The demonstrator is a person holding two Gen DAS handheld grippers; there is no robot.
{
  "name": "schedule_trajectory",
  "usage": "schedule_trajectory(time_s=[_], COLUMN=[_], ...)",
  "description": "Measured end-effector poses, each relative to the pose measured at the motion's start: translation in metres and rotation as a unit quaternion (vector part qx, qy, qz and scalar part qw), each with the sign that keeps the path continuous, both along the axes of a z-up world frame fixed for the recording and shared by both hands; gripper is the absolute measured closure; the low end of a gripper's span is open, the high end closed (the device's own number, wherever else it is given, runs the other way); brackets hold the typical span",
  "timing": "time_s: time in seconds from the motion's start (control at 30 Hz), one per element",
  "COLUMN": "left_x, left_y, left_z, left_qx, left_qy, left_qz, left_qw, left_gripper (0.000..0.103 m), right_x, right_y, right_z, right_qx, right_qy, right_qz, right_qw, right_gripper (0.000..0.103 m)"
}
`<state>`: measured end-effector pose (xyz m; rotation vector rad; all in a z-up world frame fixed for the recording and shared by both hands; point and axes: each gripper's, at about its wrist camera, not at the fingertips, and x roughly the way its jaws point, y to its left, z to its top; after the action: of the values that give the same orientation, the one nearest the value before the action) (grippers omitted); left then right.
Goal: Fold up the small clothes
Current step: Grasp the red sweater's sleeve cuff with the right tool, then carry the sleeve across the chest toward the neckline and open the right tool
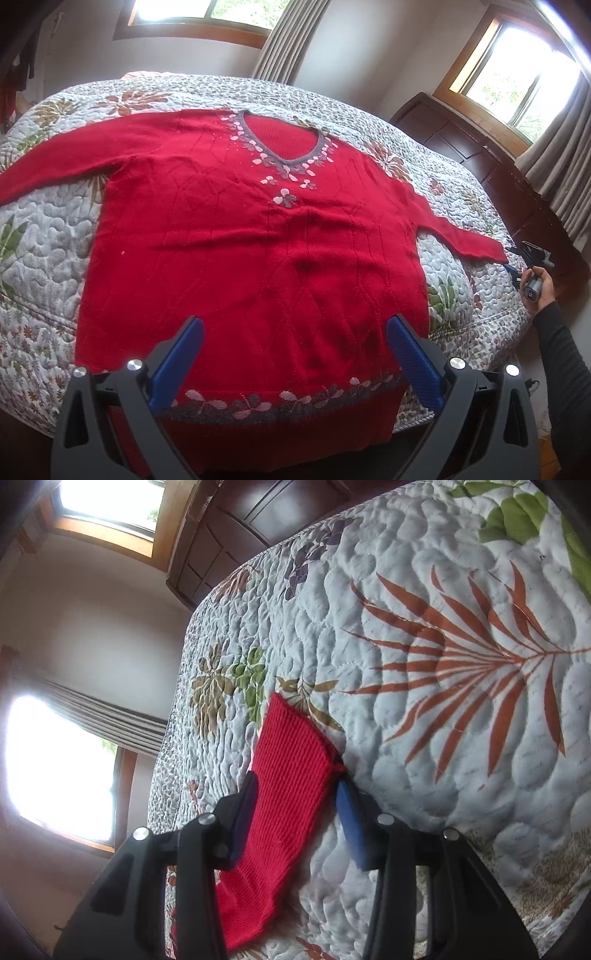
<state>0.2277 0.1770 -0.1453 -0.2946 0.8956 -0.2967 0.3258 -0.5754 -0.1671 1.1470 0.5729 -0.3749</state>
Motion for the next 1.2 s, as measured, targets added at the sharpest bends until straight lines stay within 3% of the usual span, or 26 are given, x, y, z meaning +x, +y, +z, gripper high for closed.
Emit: schedule_trajectory(time_s=[0.17, 0.2, 0.23, 0.37, 0.47, 0.57, 0.83, 1.2], left_x=[-0.001, -0.001, -0.001, -0.006, -0.014, -0.015, -0.027, -0.040], left_y=[0.009, 0.012, 0.015, 0.026, 0.032, 0.035, 0.054, 0.089], left_z=[-0.004, -0.005, -0.005, -0.005, -0.003, -0.004, 0.004, 0.015], left_qx=[0.003, 0.003, 0.002, 0.003, 0.009, 0.017, -0.005, -0.035], left_qy=[0.004, 0.006, 0.008, -0.001, -0.036, -0.034, -0.036, -0.047], left_qz=[0.008, 0.011, 0.014, 0.021, 0.017, 0.005, 0.010, 0.032], left_qw=[1.0000, 0.9999, 0.9999, 0.9998, 0.9992, 0.9993, 0.9993, 0.9978], left_gripper=[0.004, 0.004, 0.004, 0.004, 0.004, 0.004, 0.004, 0.004], right_x=[0.017, 0.020, 0.025, 0.028, 0.035, 0.045, 0.069, 0.093], right_y=[-0.003, -0.004, -0.005, 0.006, 0.027, 0.056, 0.140, 0.266], right_z=[0.000, 0.000, 0.000, 0.019, 0.048, 0.082, 0.158, 0.215], right_qx=[-0.024, -0.029, -0.031, -0.068, -0.104, -0.145, -0.232, -0.302], right_qy=[0.025, 0.031, 0.037, 0.029, 0.014, -0.002, -0.032, -0.062], right_qz=[0.008, 0.012, 0.017, 0.032, 0.058, 0.088, 0.154, 0.239], right_qw=[0.999, 0.999, 0.999, 0.997, 0.993, 0.986, 0.960, 0.921], right_gripper=[0.081, 0.094, 0.099, 0.099, 0.099, 0.099, 0.099, 0.099])
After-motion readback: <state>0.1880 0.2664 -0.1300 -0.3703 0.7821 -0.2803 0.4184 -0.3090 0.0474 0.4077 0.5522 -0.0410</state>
